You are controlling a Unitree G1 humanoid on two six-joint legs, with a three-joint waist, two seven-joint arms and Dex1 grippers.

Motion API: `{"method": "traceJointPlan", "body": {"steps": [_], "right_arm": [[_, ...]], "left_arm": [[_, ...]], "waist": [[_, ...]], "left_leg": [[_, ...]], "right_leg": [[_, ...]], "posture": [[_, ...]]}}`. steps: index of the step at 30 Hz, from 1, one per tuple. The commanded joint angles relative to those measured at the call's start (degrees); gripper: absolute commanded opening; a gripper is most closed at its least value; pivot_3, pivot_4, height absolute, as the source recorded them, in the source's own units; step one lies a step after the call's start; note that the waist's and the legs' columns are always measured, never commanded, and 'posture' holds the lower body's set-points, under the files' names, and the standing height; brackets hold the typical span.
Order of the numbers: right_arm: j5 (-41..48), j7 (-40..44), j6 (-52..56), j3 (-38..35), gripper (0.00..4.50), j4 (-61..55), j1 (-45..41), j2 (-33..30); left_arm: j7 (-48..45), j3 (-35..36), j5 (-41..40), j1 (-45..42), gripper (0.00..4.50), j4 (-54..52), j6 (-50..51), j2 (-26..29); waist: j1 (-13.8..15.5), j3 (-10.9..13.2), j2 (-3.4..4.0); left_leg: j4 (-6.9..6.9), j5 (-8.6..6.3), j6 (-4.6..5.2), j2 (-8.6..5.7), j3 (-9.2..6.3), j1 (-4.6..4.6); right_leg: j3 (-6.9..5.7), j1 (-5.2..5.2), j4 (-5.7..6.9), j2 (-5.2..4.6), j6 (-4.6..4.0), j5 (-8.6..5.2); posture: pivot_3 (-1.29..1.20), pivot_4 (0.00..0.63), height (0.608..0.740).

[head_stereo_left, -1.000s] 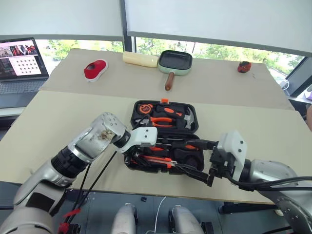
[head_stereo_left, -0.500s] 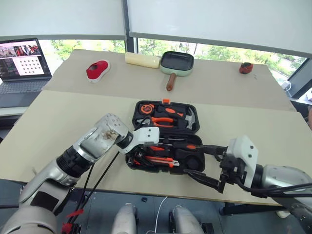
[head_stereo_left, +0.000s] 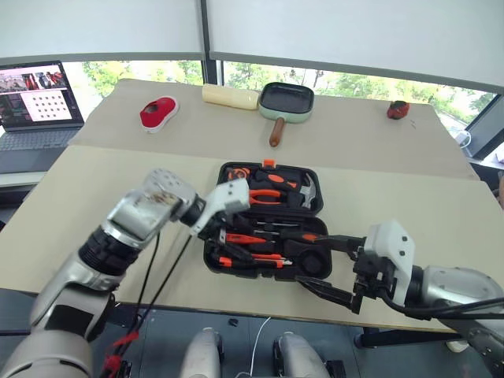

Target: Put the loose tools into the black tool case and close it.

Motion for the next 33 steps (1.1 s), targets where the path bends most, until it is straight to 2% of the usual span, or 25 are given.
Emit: {"method": "traceJointPlan", "body": {"steps": [1,5,6,8,13,17,25,29,33], "right_arm": [[-0.94,0.82,-1.95,0.20,4.50,-0.31,-0.24,-0.31],[-1.45,1.32,-2.18,0.28,4.50,-0.07,-0.22,-0.28],[-1.64,1.50,-2.21,0.27,4.50,-0.05,-0.15,-0.32],[-1.96,1.90,-2.33,0.15,4.50,-0.03,0.18,-0.38],[-2.22,2.44,-2.34,-0.04,4.50,0.30,0.12,-0.43],[-3.01,2.32,-2.51,0.73,4.50,0.15,0.37,-0.18],[-2.88,2.10,-2.23,0.22,4.50,0.44,0.31,-0.06],[-3.37,1.78,-2.35,0.67,4.50,-0.08,1.06,0.23],[-3.52,1.63,-2.33,0.90,4.50,-0.32,1.25,0.44]], "left_arm": [[0.24,-0.40,0.74,1.13,2.61,0.97,-4.52,0.26],[0.22,-1.28,1.31,2.65,1.12,1.71,-7.76,0.32],[-0.40,-1.57,1.54,3.26,0.86,1.53,-9.08,0.70],[-1.41,-2.25,2.15,4.19,0.02,1.26,-11.02,1.63],[-2.32,-4.30,4.43,5.01,0.02,2.03,-14.38,2.82],[-0.23,-7.87,10.23,6.40,0.02,4.74,-20.38,2.23],[-2.04,-10.42,13.36,8.35,0.02,5.77,-25.60,2.28],[-1.72,-9.82,13.87,9.23,0.02,5.87,-26.91,1.86],[-1.60,-6.04,11.08,7.11,0.02,5.67,-25.38,0.72]], "waist": [[0.01,0.00,0.00],[0.02,0.00,0.00],[0.02,0.00,0.00],[0.02,0.00,0.00],[0.10,0.00,0.00],[0.15,0.00,-0.01],[-0.30,-0.05,0.08],[-0.39,-0.09,0.10],[-0.35,-0.11,0.12]], "left_leg": [[0.00,0.00,0.00,0.00,0.00,0.00],[0.02,0.00,0.00,0.00,0.01,-0.01],[0.02,0.00,0.00,0.00,0.01,-0.01],[0.01,0.00,0.00,0.00,0.02,-0.01],[0.02,0.00,0.00,0.00,0.02,-0.01],[0.02,0.00,0.00,0.00,0.03,0.00],[-0.02,0.00,0.00,0.04,0.03,0.07],[-0.03,0.00,0.00,0.04,0.03,0.11],[-0.02,0.00,0.00,0.03,0.03,0.12]], "right_leg": [[0.00,0.00,0.00,0.00,0.00,0.00],[0.00,0.00,0.01,0.00,-0.01,0.00],[0.00,-0.01,0.00,0.00,0.00,0.00],[0.01,-0.01,0.00,0.00,-0.01,0.00],[0.01,-0.01,0.01,0.00,-0.01,0.01],[0.02,0.00,0.00,-0.01,-0.01,0.01],[0.02,0.03,0.01,0.03,-0.03,0.00],[0.03,0.08,0.00,0.04,-0.03,0.00],[0.03,0.09,0.00,0.03,-0.03,-0.01]], "posture": [[0.00,0.150,0.740],[0.00,0.150,0.740],[0.00,0.150,0.740],[0.00,0.150,0.740],[0.00,0.150,0.740],[0.00,0.150,0.740],[0.00,0.150,0.740],[0.00,0.150,0.740],[0.00,0.150,0.740]]}}
